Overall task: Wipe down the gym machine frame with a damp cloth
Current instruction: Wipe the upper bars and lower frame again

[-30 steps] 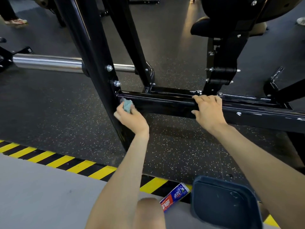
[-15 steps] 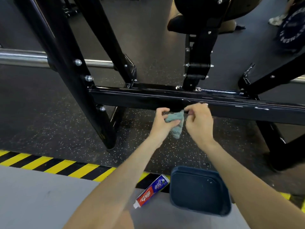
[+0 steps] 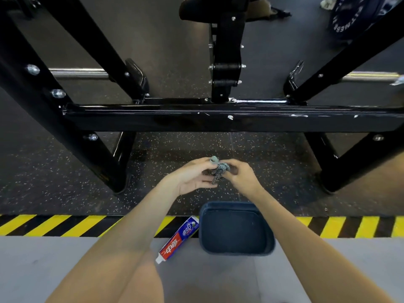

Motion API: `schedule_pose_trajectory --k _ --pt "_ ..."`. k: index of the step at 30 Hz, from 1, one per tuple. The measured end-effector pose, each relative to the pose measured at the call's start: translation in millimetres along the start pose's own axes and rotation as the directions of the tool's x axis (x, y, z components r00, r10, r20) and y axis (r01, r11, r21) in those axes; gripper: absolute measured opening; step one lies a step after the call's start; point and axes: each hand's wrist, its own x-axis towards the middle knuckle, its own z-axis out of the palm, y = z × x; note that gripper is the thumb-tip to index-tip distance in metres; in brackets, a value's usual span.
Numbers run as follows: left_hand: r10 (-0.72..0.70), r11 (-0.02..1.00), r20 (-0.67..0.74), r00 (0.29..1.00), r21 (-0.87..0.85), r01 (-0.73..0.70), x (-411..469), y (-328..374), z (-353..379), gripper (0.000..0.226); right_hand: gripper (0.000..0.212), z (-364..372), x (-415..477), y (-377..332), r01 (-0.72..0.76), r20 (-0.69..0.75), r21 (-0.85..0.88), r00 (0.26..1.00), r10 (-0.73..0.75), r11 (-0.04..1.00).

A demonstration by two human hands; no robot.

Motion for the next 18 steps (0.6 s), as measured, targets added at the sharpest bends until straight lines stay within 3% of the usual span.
schedule_pose_trajectory --k 3,5,8,11,16,18 --pt "-0.023 0.984 -0.071 0.997 0.173 0.035 7 -10 -1 0.030 0.027 -8 -2 4 -0.060 0.037 0.042 0.998 0.059 0.997" --pt "-0.022 0.974 -0.141 0.990 0.220 0.053 12 -17 -1 0.027 0.022 -11 -3 9 -0.171 0.144 0.146 0.978 0.150 0.974" --pt "-0.076 0.943 -0.237 0.969 0.300 0.148 21 -33 -1 0.031 0.025 -14 -7 25 -0.412 0.361 0.175 0.872 0.331 0.894" --pt "-0.186 0.962 -0.211 0.960 0.160 0.222 28 -58 5 0.019 0.028 -13 -15 47 -0.577 0.504 0.127 0.738 0.449 0.807" --pt "-0.258 0.934 -0.167 0.952 0.209 0.289 42 -109 22 0.061 0.030 -2 -26 87 -0.784 0.630 0.115 0.532 0.566 0.610" --pt "-0.240 0.934 -0.208 0.948 0.215 0.284 51 -126 21 0.072 0.030 4 -28 104 -0.828 0.596 0.149 0.511 0.619 0.541"
